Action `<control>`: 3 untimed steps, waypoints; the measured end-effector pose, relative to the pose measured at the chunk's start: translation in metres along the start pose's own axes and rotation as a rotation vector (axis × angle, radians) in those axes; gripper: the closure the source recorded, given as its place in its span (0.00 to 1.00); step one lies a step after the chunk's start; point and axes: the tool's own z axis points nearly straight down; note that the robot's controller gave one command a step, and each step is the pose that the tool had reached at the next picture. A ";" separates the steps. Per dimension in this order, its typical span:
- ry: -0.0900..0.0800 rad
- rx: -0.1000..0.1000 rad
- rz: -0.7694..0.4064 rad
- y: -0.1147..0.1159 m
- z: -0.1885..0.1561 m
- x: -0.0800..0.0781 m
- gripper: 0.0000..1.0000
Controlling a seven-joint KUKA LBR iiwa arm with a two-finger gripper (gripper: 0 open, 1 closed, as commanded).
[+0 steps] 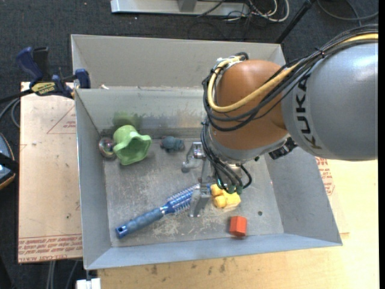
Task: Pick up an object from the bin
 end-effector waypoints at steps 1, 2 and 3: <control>-0.003 0.000 -0.010 -0.024 0.138 -0.035 0.00; -0.007 -0.002 -0.011 -0.023 0.134 -0.036 1.00; -0.016 -0.001 0.030 -0.034 0.010 -0.039 1.00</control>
Offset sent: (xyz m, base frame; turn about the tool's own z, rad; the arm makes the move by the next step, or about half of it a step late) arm 0.0345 -0.0232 -0.1338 -0.0119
